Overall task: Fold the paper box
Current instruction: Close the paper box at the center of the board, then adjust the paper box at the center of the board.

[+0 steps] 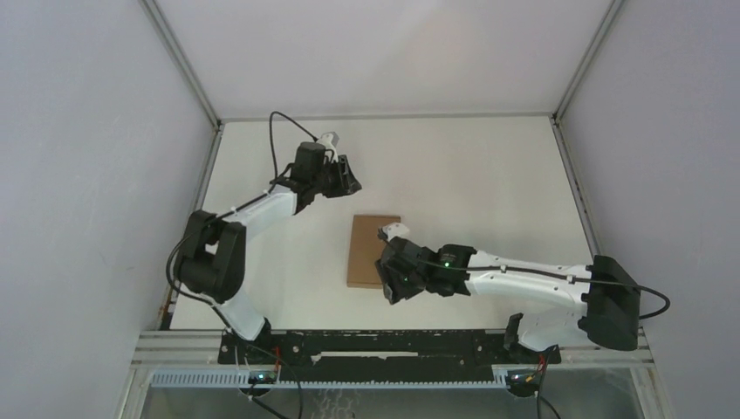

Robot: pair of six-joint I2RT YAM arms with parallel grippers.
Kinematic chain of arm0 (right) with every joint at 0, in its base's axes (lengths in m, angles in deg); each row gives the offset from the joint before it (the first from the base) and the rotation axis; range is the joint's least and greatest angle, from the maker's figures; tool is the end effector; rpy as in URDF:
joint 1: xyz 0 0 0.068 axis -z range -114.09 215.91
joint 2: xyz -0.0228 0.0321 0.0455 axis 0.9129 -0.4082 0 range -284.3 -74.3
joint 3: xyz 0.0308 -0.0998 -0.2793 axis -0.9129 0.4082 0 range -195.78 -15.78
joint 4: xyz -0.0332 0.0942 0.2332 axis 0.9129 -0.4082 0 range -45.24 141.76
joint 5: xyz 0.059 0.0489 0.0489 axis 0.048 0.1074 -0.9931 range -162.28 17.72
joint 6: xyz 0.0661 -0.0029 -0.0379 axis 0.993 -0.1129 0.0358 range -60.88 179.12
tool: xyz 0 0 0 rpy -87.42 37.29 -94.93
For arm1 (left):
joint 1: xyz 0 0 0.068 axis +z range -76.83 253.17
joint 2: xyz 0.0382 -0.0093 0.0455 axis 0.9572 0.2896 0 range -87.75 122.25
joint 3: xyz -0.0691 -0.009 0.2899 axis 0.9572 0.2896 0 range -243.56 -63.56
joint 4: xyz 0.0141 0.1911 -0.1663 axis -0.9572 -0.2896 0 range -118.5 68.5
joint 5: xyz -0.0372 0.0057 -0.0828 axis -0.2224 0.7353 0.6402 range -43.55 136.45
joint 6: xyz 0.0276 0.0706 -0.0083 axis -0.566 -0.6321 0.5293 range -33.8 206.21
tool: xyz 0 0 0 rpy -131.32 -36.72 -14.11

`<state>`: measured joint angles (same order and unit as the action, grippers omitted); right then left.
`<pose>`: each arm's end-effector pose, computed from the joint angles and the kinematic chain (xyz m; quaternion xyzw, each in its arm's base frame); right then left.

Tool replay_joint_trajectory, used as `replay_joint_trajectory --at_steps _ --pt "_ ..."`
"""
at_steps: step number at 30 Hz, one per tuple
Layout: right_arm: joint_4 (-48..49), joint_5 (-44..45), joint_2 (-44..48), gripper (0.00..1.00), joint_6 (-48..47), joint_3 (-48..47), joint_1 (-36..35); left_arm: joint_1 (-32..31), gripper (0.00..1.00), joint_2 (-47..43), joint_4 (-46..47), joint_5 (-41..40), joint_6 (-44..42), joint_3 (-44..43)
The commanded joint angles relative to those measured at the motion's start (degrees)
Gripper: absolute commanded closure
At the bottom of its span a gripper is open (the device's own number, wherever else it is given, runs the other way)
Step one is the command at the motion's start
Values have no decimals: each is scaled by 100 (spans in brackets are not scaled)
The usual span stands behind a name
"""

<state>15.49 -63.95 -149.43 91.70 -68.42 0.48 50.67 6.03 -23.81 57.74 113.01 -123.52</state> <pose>0.1161 0.2314 0.2409 -0.2528 0.9269 0.1567 0.2289 0.3464 -0.1571 0.2402 0.0112 0.8882 -0.2677 0.3731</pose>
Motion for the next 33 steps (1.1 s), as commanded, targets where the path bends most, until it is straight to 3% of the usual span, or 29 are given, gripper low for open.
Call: replay_joint_trajectory --at_steps 1,11,18,33 --pt "46 322 -268 38 644 13 -285 61 52 684 -193 454 -263 -783" --pt "470 267 -1228 37 725 124 -167 107 53 1642 -179 765 -226 -1383" --pt "1121 -54 -1391 37 619 420 477 106 54 1996 -168 946 -258 -1523" --pt "1790 -742 -1456 38 30 483 2068 43 58 1547 677 993 122 -112"
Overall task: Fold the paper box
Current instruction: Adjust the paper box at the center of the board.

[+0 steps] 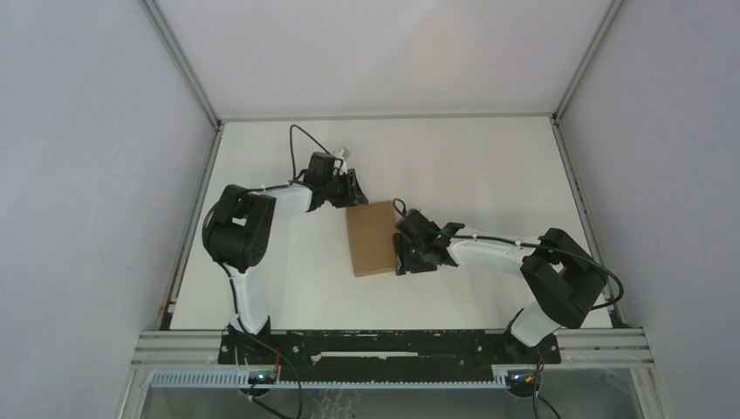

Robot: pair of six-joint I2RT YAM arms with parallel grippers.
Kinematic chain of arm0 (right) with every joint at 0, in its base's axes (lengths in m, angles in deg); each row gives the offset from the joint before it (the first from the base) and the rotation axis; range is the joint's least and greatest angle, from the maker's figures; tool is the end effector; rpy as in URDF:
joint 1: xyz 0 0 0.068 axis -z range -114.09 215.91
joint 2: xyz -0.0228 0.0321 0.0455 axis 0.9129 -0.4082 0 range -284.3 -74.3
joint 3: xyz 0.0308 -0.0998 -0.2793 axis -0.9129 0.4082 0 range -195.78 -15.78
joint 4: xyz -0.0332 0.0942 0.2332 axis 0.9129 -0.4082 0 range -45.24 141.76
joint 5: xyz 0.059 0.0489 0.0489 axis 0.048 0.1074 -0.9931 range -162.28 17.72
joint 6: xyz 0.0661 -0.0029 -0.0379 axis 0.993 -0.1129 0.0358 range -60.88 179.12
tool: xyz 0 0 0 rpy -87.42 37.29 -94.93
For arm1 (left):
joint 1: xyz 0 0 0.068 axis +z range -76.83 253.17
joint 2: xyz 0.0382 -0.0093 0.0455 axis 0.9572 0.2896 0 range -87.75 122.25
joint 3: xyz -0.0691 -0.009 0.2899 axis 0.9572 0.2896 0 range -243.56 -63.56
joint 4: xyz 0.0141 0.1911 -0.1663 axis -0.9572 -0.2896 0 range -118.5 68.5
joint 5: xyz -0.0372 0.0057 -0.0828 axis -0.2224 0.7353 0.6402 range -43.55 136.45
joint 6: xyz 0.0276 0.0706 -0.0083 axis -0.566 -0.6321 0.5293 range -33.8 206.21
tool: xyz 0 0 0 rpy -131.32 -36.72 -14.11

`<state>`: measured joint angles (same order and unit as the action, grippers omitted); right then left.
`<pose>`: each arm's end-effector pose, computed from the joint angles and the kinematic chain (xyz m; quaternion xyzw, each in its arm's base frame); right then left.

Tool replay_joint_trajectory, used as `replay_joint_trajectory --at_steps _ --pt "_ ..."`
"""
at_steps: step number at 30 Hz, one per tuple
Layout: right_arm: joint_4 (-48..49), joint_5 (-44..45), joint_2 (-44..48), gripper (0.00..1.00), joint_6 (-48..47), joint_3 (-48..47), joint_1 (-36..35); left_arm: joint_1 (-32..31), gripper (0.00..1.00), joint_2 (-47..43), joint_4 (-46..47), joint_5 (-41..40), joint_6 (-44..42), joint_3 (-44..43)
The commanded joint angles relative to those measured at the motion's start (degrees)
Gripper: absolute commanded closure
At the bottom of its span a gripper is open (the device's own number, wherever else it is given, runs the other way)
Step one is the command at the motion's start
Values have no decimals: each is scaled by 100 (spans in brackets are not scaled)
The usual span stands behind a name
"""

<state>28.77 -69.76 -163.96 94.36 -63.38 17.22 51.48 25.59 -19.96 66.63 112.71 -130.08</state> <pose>0.1953 0.2179 0.1640 -0.1096 0.9700 0.1284 0.1749 0.3964 -0.1816 0.1527 0.0284 0.9125 -0.3008 0.2758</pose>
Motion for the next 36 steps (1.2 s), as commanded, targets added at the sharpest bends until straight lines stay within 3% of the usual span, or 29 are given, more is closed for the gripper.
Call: replay_joint_trajectory --at_steps 1,9,18,29,33,35,36 --pt "484 -187 1 38 -272 -26 522 -51 58 -482 328 54 191 668" --pt "505 -561 -274 37 -483 -486 1259 -249 59 -1391 450 -493 462 1576" --pt "411 -688 -859 37 -725 -1316 1872 -345 59 -2131 216 -670 553 2037" --pt "256 -737 -1197 36 -983 -2016 2112 -529 59 -2581 310 -820 704 2465" --pt "-30 -111 -703 32 -1024 -1753 2113 -498 52 -2956 -105 -1229 471 2376" --pt "-153 166 -367 22 -1050 -1577 2137 -451 41 -3164 -351 -1430 317 2286" --pt "-202 262 -177 11 -1058 -1484 2143 -413 30 -3254 -536 -1510 207 2171"
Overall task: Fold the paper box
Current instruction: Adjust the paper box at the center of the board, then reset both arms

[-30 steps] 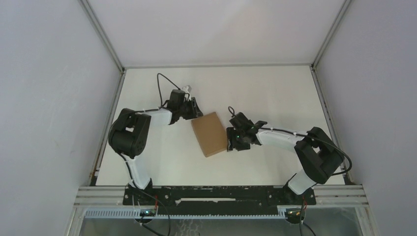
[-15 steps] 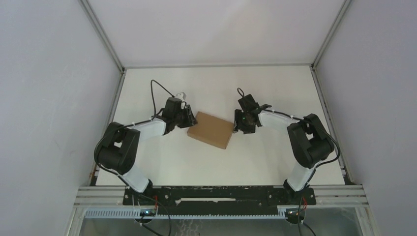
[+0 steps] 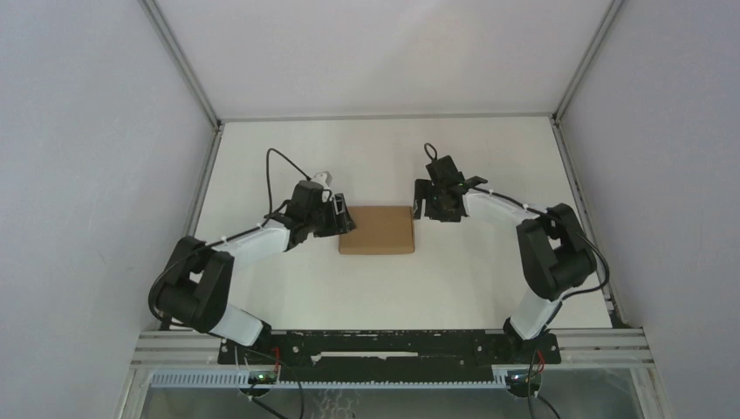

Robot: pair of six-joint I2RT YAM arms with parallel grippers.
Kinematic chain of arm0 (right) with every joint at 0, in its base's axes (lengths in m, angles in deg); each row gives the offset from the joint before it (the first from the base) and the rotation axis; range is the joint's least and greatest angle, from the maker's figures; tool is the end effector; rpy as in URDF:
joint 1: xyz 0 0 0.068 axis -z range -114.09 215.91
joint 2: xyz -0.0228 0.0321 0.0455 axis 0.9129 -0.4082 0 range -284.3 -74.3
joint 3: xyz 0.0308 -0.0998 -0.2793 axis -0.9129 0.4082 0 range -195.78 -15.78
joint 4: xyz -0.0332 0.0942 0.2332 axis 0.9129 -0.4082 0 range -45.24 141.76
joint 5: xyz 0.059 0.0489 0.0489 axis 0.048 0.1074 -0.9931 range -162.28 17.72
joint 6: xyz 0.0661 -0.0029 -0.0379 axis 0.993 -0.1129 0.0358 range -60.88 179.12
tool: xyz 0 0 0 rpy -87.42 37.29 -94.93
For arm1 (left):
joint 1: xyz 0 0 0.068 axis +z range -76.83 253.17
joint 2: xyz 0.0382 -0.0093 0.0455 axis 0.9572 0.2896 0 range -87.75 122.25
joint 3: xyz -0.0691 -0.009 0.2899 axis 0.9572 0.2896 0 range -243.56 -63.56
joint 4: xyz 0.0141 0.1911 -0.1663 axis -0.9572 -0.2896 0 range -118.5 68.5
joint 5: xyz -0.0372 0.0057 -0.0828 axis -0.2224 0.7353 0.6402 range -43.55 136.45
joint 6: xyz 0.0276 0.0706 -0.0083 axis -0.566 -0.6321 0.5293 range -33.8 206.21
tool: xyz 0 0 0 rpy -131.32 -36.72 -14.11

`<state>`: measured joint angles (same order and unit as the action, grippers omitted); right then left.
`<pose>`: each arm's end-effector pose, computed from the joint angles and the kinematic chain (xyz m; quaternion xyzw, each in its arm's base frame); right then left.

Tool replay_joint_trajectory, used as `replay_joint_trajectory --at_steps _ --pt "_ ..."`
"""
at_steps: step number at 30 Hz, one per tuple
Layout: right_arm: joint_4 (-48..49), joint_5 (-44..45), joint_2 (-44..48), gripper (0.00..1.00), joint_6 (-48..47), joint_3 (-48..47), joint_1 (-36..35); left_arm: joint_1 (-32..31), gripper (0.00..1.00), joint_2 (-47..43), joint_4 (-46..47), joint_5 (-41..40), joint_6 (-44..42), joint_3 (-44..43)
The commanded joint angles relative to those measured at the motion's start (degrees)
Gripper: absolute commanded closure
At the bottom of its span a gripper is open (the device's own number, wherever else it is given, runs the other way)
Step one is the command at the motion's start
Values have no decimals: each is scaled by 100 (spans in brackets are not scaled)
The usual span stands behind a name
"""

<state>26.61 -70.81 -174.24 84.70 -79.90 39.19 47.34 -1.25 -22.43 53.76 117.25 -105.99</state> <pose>0.3262 0.1623 0.1882 -0.0064 0.9680 0.0992 0.2304 0.2771 -0.1432 0.1840 -0.0176 0.9221 -0.2337 0.3078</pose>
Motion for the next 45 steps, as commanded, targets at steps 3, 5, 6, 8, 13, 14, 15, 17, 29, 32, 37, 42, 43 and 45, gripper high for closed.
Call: replay_joint_trajectory --at_steps 3,5,6,8,13,14,15,17,29,32,37,42,43,45 --pt "-57 518 1642 0 -113 503 -89 40 21 -968 -878 -477 -435 -519" --pt "-102 559 2383 0 -174 690 -221 42 1 -1538 -1093 -645 -459 -548" --pt "-148 574 2684 0 -184 747 -318 41 0 -1815 -1223 -699 -453 -541" --pt "-288 512 3324 0 -235 817 -606 34 0 -2465 -1496 -792 -433 -481" --pt "-418 416 4801 0 -330 1096 -1400 -25 0 -4672 -1970 -988 -228 117" --pt "-447 477 5032 0 -304 1185 -1491 -28 0 -5163 -2068 -1081 -195 327" --pt "-454 507 5246 0 -288 1310 -1554 -28 0 -5682 -2186 -1226 -135 525" --pt "-430 410 5610 0 -316 1594 -1637 -28 0 -6680 -2415 -1362 -4 811" --pt "225 568 6265 0 -659 2465 -1833 -28 0 -7501 -2813 -2432 379 1233" --pt "532 201 6120 0 -683 2470 -1119 -20 0 -7209 -2819 -3103 448 1238" --pt "972 -1158 5987 0 -680 2552 645 91 0 -7189 -2331 -3773 256 1481" --pt "1387 -1548 6142 0 -946 2843 2115 674 0 -6373 -1245 -3336 171 1900" --pt "1386 -1805 6171 0 -957 2859 2427 735 0 -6155 -1136 -3269 102 1897" --pt "1332 -2369 6152 0 -764 2834 2988 762 0 -5941 -943 -3285 59 1962"
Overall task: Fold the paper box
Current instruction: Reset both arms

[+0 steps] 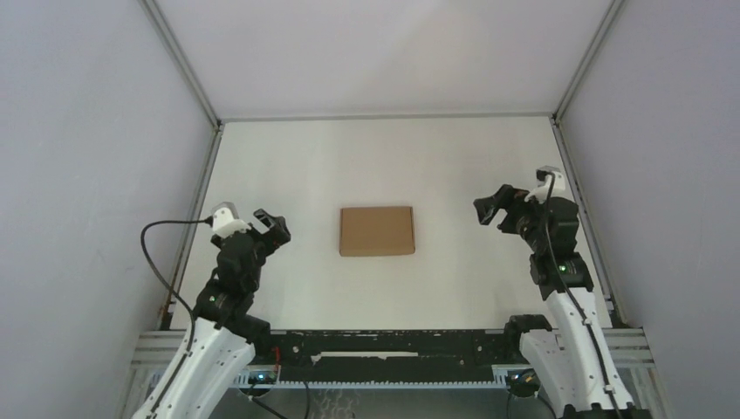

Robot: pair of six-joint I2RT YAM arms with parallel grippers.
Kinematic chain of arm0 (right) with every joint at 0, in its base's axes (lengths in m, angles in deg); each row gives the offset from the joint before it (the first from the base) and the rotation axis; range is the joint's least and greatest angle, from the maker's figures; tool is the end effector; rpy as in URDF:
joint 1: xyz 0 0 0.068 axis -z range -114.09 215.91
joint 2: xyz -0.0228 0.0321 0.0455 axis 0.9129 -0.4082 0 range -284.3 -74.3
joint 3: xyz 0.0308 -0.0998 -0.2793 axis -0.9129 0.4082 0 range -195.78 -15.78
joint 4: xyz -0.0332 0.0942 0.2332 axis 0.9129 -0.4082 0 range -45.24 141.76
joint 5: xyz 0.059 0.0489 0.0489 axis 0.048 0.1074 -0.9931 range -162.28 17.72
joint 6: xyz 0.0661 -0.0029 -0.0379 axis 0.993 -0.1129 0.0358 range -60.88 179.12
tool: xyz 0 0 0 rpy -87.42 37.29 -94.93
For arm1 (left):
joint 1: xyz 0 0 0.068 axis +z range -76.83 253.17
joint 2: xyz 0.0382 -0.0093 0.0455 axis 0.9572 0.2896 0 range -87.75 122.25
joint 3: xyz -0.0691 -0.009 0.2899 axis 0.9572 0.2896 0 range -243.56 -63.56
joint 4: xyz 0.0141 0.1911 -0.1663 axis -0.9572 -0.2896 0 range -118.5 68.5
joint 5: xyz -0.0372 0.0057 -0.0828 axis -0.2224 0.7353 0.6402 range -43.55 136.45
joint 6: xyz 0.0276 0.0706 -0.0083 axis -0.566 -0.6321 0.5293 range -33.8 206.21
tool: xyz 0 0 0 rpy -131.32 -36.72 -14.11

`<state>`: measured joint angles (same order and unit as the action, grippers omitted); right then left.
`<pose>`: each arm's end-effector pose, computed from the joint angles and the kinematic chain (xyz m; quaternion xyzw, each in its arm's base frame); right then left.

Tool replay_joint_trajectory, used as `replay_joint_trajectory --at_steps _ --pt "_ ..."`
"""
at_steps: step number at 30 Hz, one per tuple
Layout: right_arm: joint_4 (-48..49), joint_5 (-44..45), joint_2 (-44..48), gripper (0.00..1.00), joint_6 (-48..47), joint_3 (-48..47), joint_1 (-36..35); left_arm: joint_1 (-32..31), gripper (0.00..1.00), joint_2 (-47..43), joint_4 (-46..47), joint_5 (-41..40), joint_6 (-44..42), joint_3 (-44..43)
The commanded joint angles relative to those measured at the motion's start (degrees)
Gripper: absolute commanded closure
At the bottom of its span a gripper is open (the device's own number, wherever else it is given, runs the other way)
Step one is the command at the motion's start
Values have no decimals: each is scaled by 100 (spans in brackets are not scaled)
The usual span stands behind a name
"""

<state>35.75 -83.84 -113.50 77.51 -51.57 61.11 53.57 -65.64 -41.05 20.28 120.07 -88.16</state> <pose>0.1628 0.0266 0.2970 0.0383 0.8133 0.1960 0.5465 0.1144 -0.0104 0.2543 -0.2308 0.7605 -0.0978 0.5990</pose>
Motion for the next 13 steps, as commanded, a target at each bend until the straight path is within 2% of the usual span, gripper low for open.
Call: replay_joint_trajectory --at_steps 1,7,13 --pt "360 -1176 59 0 4 -25 910 148 0 503 1043 110 -234 260" --pt "316 -652 50 0 239 28 505 149 0 529 1133 223 -398 314" --pt "421 -341 157 1 -78 47 -369 148 0 336 902 211 -426 255"
